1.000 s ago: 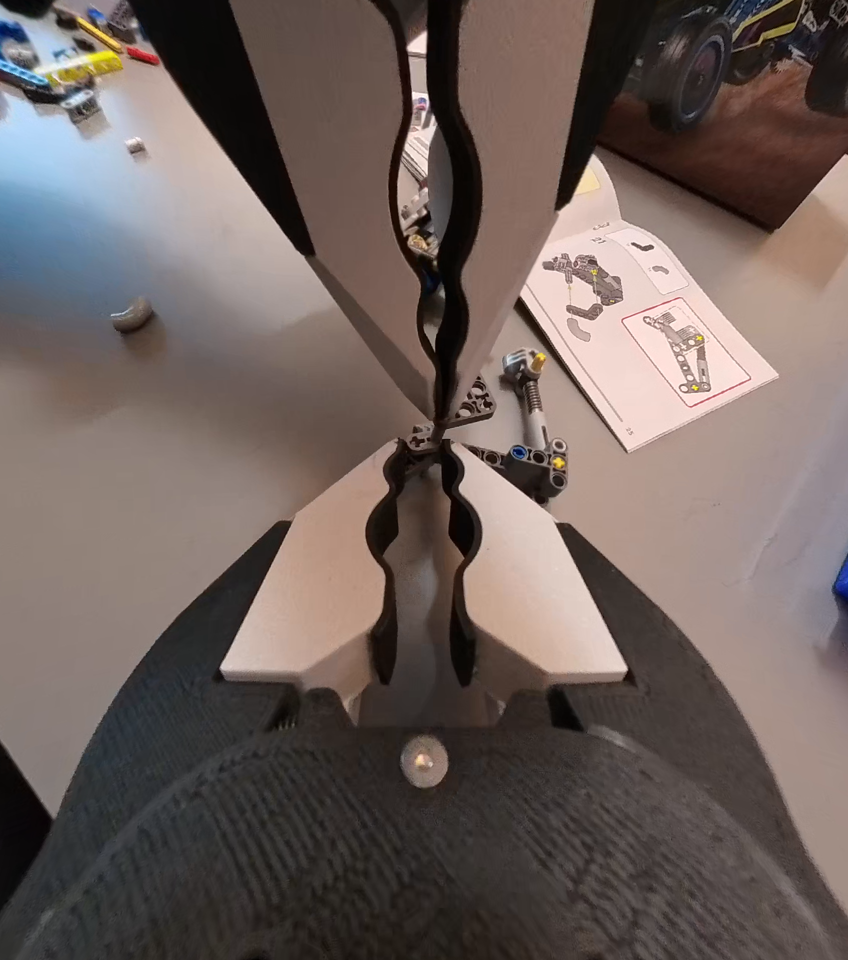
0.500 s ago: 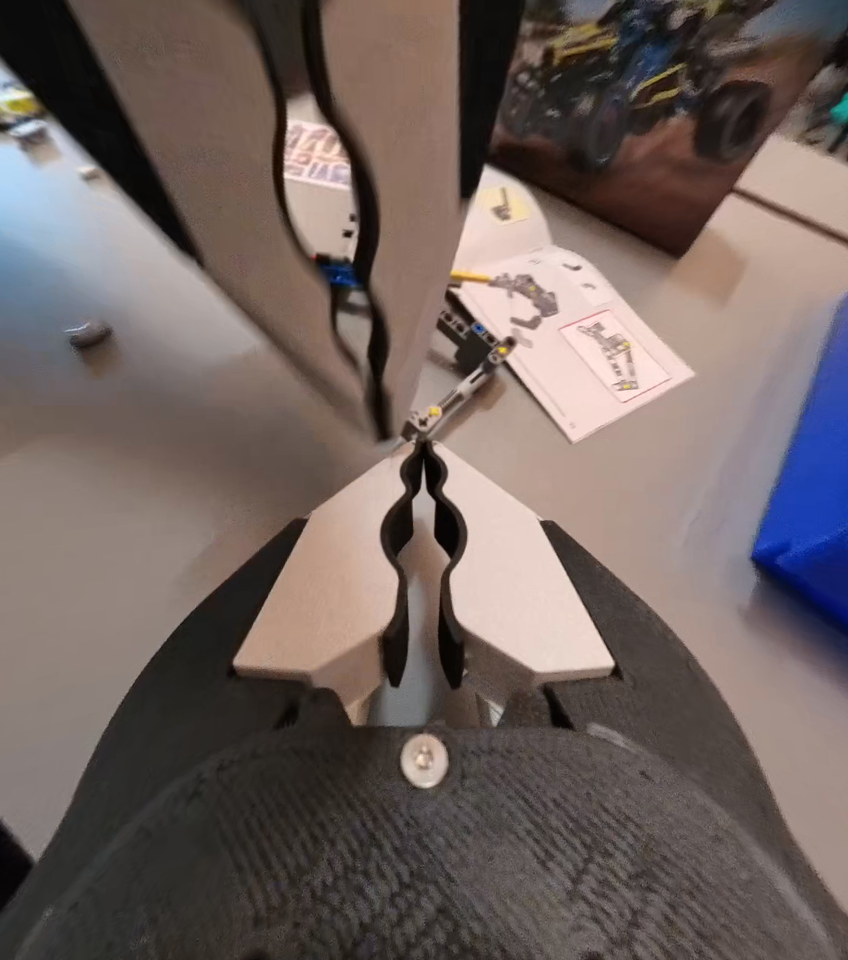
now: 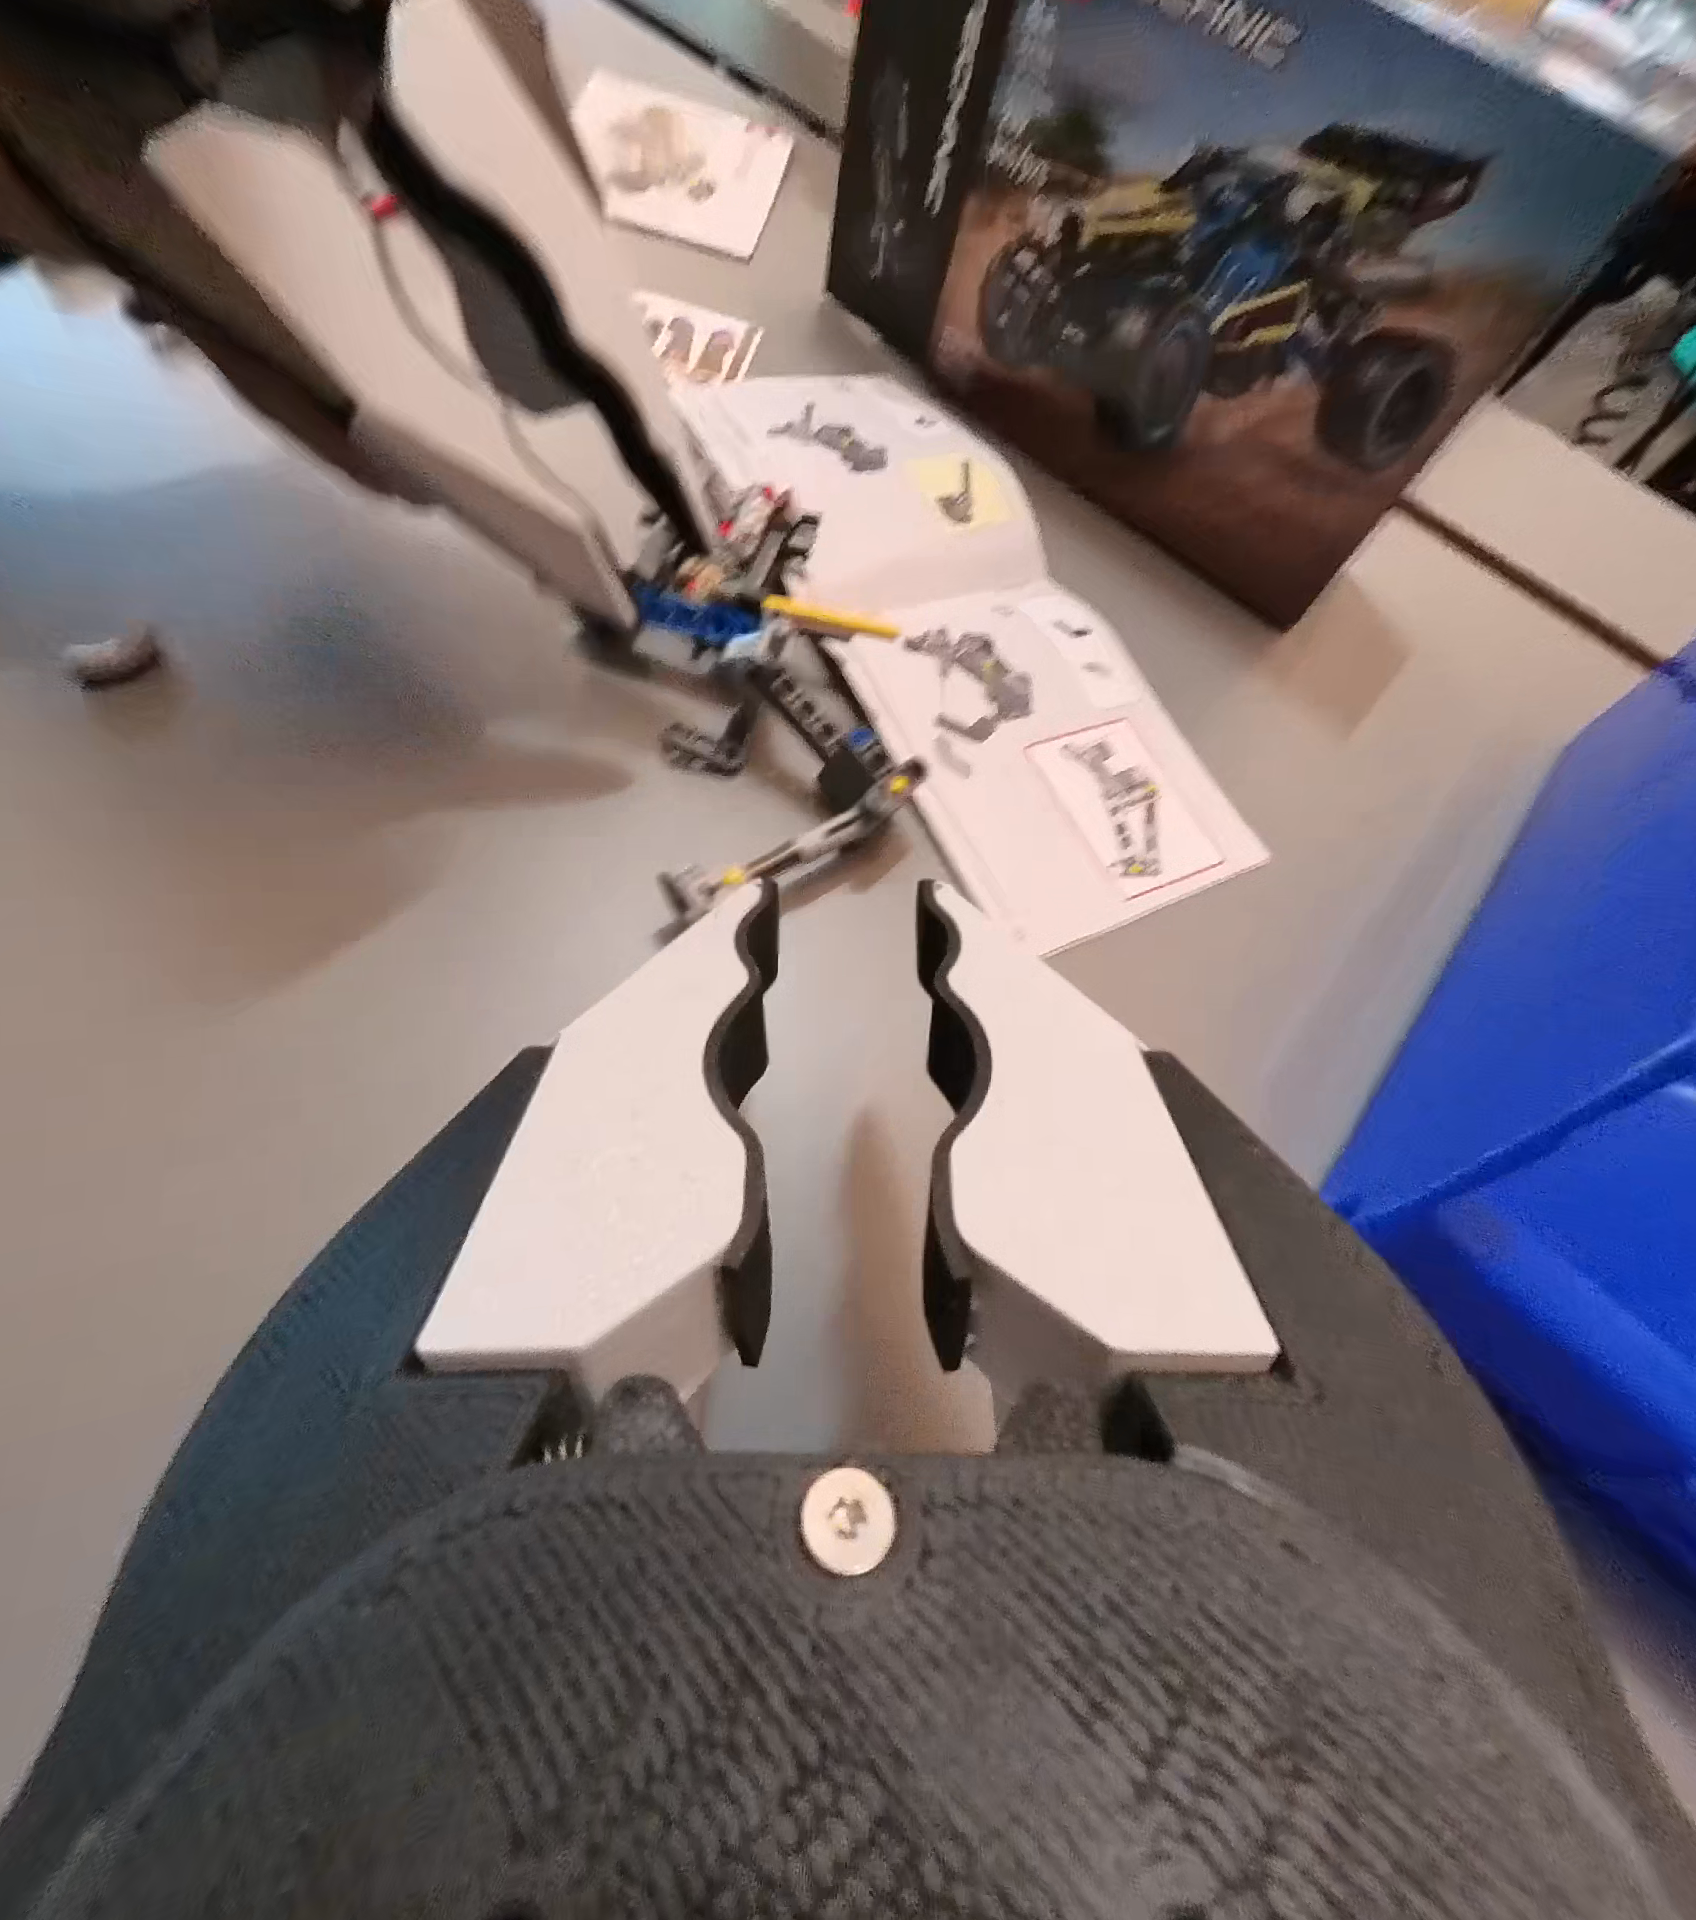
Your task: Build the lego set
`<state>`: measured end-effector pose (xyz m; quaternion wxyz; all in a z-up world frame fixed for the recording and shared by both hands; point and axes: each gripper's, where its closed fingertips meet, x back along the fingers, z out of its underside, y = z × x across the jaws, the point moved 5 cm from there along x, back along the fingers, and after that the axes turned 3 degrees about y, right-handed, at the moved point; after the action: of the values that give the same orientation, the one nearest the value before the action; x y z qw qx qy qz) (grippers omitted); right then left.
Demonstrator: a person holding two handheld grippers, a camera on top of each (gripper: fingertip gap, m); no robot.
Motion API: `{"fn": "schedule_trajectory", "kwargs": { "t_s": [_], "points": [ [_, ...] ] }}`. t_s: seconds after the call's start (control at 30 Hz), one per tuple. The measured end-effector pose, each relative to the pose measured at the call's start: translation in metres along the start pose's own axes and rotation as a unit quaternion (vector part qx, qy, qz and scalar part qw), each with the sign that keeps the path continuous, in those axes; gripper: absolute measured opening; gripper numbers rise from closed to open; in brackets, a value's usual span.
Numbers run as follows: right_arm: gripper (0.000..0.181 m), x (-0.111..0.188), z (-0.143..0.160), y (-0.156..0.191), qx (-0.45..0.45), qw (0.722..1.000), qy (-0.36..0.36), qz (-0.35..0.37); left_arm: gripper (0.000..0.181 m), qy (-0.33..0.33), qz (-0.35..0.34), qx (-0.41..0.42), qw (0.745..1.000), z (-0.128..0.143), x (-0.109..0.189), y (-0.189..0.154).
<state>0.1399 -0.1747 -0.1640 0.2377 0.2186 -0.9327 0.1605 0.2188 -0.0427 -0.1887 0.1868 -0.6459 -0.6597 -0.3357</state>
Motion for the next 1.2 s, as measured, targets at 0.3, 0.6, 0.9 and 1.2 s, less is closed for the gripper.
{"fn": "schedule_trajectory", "kwargs": {
  "t_s": [0.3, 0.6, 0.9, 1.2],
  "points": [
    [0.037, -0.055, -0.011, -0.014, 0.108, 0.987, 0.063, -0.103, 0.029, 0.02, -0.048, -0.066, 0.997, -0.001, -0.01, 0.008],
    [0.049, -0.054, 0.002, -0.018, 0.072, 0.982, 0.115, -0.132, 0.025, -0.064, -0.1, -0.066, 0.991, 0.004, 0.012, 0.019],
    [0.048, -0.015, 0.011, 0.004, -0.055, 0.989, 0.066, -0.116, 0.016, -0.092, -0.162, -0.017, 0.982, 0.014, 0.043, 0.044],
    [0.02, -0.041, 0.027, 0.017, -0.073, 0.988, 0.116, -0.077, 0.01, -0.096, -0.16, 0.005, 0.982, 0.019, 0.046, 0.049]
  ]
}}
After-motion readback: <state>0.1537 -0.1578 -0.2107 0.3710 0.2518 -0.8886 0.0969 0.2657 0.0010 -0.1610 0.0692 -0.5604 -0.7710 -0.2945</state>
